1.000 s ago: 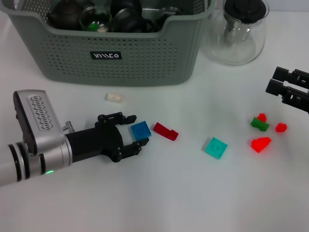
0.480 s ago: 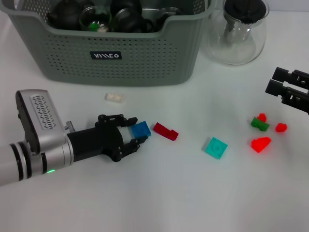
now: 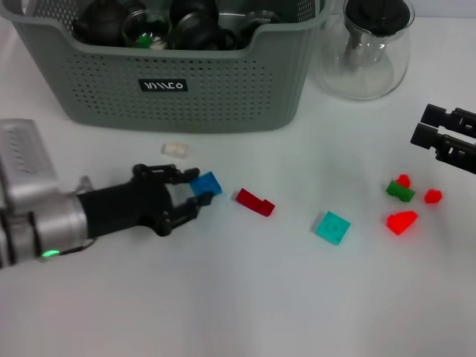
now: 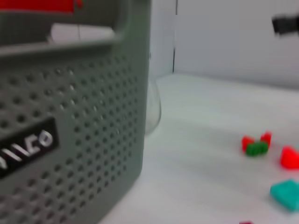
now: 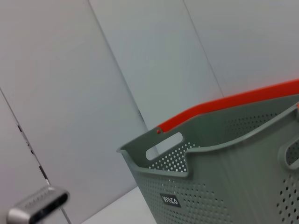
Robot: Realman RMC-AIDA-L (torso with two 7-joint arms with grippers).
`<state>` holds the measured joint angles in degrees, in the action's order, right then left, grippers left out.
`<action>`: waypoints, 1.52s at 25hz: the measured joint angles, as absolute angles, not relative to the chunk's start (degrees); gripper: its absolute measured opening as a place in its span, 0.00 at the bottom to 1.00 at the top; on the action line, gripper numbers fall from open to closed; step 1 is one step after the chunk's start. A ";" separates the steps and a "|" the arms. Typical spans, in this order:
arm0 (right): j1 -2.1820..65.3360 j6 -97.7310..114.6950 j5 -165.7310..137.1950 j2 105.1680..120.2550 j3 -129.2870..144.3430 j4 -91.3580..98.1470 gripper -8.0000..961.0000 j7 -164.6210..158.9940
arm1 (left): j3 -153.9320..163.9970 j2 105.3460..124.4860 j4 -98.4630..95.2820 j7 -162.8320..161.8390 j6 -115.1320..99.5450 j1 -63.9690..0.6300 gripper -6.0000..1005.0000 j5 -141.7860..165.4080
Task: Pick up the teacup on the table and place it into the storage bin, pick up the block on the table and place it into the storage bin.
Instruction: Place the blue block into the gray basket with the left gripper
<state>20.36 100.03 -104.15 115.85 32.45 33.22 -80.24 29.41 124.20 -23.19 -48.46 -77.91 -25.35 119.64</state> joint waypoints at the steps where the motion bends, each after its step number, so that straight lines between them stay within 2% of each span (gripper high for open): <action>1: 20.34 100.03 -104.15 115.84 32.37 33.22 0.64 -80.24 | 29.29 124.04 -25.32 -50.78 -80.58 -24.67 0.41 119.63; 7: 20.37 100.03 -104.15 115.88 32.49 33.22 0.64 -80.24 | 24.14 123.17 -38.57 -64.44 -99.91 -23.29 0.43 119.04; 8: 20.40 100.03 -104.15 115.90 32.50 33.22 0.64 -80.24 | 21.49 121.88 -41.53 -70.68 -107.32 -24.57 0.43 117.06; 12: 20.49 100.02 -104.15 115.92 32.52 33.23 0.64 -80.24 | 18.76 119.88 -46.24 -82.87 -113.12 -28.33 0.45 111.42; 17: 20.48 99.94 -104.15 116.04 32.52 33.23 0.64 -80.24 | 20.03 118.39 -57.36 -99.06 -103.87 -34.80 0.46 109.33; 21: 20.47 99.65 -104.15 116.14 32.52 33.23 0.64 -80.17 | 29.64 114.80 -59.68 -111.14 -90.05 -40.05 0.48 113.11; 24: 20.63 99.57 -104.15 116.14 32.52 33.22 0.64 -80.09 | 36.47 113.17 -59.30 -117.55 -80.80 -44.47 0.49 121.01; 27: 20.80 99.57 -104.15 116.14 32.56 33.22 0.64 -80.07 | 42.96 113.30 -59.04 -123.45 -72.91 -48.10 0.50 133.36; 38: 21.23 99.56 -104.15 116.25 32.61 33.22 0.64 -79.81 | 53.84 117.14 -54.18 -139.13 -59.83 -53.71 0.54 157.91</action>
